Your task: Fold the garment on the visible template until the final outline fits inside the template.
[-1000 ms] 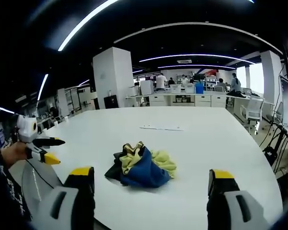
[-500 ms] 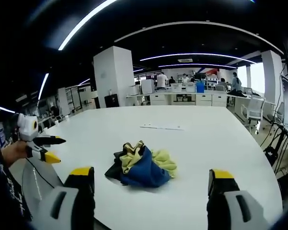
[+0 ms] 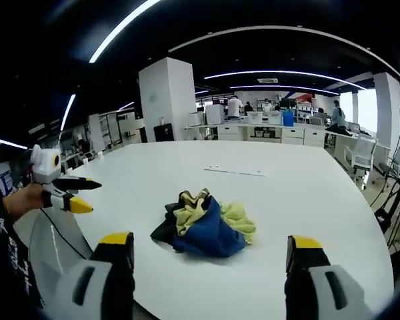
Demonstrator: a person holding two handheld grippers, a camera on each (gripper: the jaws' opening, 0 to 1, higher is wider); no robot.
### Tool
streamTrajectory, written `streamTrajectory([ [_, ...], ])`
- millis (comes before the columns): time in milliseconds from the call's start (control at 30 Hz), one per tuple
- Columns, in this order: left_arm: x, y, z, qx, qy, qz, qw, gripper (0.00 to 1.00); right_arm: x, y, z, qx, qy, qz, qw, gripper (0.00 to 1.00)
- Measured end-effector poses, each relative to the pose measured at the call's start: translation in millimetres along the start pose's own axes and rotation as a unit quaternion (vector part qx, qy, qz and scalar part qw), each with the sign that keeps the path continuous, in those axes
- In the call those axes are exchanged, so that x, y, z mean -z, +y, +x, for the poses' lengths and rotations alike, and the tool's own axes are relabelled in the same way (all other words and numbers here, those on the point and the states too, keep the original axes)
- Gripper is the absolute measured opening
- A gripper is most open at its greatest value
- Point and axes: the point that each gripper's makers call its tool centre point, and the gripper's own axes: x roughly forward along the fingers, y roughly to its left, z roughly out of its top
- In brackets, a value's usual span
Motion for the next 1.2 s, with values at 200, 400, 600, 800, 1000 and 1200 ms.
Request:
streamTrajectory([
  [200,3.0,-7.2,21.2,0.015,-0.004,0.003,0.9999,0.70,-0.1,5.8,17.1,-0.009,-0.003,0.005,0.9999,0.87],
  [400,4.8,-17.3,39.3,0.031,0.000,-0.007,0.9995,0.65,-2.2,9.2,31.7,-0.019,-0.006,0.000,0.9998,0.79],
  [600,11.3,-23.0,58.2,0.042,0.006,-0.017,0.9989,0.59,2.8,11.0,51.3,-0.030,0.005,0.003,0.9995,0.67],
  [800,20.2,-25.4,77.4,0.046,0.022,-0.016,0.9986,0.55,7.8,14.4,68.0,-0.039,0.013,0.008,0.9991,0.61],
  [1000,31.7,-29.4,96.8,0.056,0.033,-0.033,0.9973,0.48,11.9,15.6,86.2,-0.043,0.017,0.014,0.9988,0.53],
  [1200,46.2,-32.2,112.7,0.065,0.057,-0.028,0.9959,0.43,14.0,26.2,107.7,-0.062,0.024,0.020,0.9976,0.48],
])
